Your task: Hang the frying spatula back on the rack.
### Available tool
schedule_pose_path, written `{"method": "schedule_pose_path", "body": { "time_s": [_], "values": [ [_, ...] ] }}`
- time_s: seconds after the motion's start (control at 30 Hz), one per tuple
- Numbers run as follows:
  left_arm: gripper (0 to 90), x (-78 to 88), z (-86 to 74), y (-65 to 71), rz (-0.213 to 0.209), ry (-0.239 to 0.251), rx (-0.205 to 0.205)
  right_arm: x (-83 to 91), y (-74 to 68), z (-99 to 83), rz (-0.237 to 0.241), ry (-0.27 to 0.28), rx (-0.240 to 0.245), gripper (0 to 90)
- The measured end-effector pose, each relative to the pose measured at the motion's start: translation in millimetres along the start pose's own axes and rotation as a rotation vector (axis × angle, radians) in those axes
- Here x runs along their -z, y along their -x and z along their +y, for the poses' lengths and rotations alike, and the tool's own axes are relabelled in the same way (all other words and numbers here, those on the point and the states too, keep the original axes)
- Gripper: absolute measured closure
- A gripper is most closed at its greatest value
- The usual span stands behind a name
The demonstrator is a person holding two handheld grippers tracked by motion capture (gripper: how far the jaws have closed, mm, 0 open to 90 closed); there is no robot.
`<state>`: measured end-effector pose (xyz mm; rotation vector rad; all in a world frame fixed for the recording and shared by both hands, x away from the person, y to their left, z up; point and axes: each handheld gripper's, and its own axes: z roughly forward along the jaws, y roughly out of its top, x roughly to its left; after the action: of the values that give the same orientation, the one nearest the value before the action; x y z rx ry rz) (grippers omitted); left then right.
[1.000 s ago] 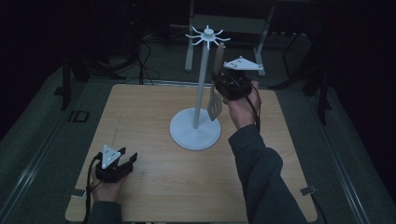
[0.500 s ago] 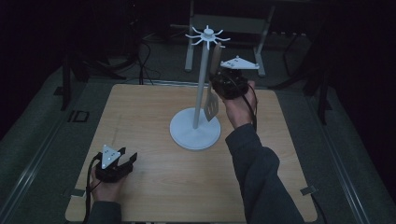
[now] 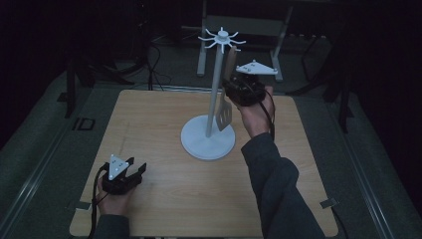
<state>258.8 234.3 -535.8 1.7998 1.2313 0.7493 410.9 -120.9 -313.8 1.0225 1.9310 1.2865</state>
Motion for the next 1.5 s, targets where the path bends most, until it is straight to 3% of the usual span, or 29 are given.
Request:
{"method": "schedule_pose_path", "body": {
  "time_s": [0.57, 1.1, 1.5],
  "values": [
    [48.0, -0.1, 0.1, 0.3, 0.000, -0.001, -0.002, 3.0, -2.9, -1.3, 0.011, 0.008, 0.011, 41.8],
    [47.2, -0.1, 0.2, 0.1, 0.004, 0.001, -0.001, 4.9, -0.3, -8.9, 0.005, -0.008, 0.003, 31.6],
    [46.5, -0.9, 0.4, 0.4, 0.004, -0.001, -0.002, 9.9, -0.7, -27.7, 0.018, -0.044, -0.009, 27.6]
  ]
}}
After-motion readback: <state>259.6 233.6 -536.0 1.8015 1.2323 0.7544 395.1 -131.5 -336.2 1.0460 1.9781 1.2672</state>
